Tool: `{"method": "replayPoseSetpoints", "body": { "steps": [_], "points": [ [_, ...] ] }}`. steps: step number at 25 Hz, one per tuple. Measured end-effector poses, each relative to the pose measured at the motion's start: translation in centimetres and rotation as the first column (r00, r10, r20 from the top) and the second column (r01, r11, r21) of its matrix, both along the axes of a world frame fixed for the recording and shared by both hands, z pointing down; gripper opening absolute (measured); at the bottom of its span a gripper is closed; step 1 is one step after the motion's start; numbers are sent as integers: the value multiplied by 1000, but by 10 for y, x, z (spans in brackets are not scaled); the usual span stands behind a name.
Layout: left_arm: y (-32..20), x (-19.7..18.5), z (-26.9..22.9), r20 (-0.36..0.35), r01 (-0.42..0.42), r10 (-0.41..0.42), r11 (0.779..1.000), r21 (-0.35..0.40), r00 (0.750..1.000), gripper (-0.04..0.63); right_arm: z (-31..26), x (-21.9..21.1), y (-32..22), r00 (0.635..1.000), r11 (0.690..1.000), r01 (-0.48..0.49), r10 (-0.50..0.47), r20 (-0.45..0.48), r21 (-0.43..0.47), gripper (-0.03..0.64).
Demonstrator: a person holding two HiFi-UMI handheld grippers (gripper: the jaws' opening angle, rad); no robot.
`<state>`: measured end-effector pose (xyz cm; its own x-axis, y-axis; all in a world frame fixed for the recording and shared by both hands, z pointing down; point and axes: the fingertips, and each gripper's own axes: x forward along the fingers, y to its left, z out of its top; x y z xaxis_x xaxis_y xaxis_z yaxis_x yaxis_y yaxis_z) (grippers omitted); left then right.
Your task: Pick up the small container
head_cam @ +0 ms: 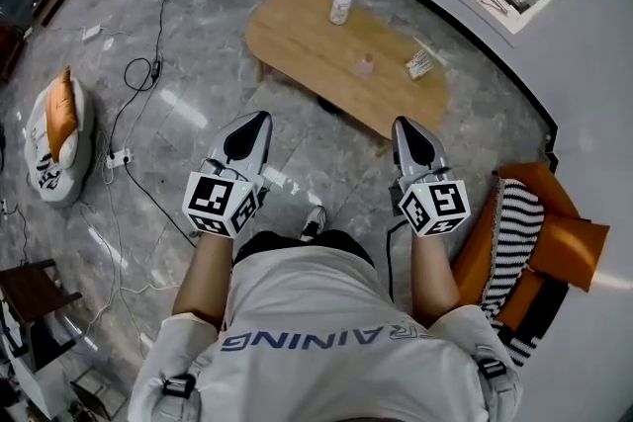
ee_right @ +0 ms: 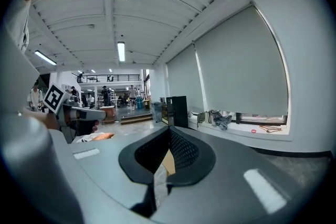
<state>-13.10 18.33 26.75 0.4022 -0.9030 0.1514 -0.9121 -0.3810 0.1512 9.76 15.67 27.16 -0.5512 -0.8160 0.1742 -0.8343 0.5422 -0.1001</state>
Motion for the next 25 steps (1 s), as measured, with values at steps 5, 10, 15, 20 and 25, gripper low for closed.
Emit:
{"method": "replayPoseSetpoints", "body": {
  "steps": [5,10,15,20,25],
  "points": [
    [-49,40,3,4,-33,33,999,-16,999,2,5,44,-43,999,999,-41,41,6,-12,12],
    [-90,69,-2,13,-88,88,996,-8,996,2,6,68,-76,996,997,-82,82,18,-12,12],
    [-133,80,1,6,-144,144,990,-10,990,2,5,82,-107,990,990,-142,142,21,-3,12],
    [-194,85,3,-5,-209,208,978,-6,978,2,3,89,-151,975,975,-220,220,8,-2,12],
    [-270,83,2,-1,-281,281,960,-8,960,2,-1,83,-209,959,959,-285,285,-9,-8,12]
  ]
}}
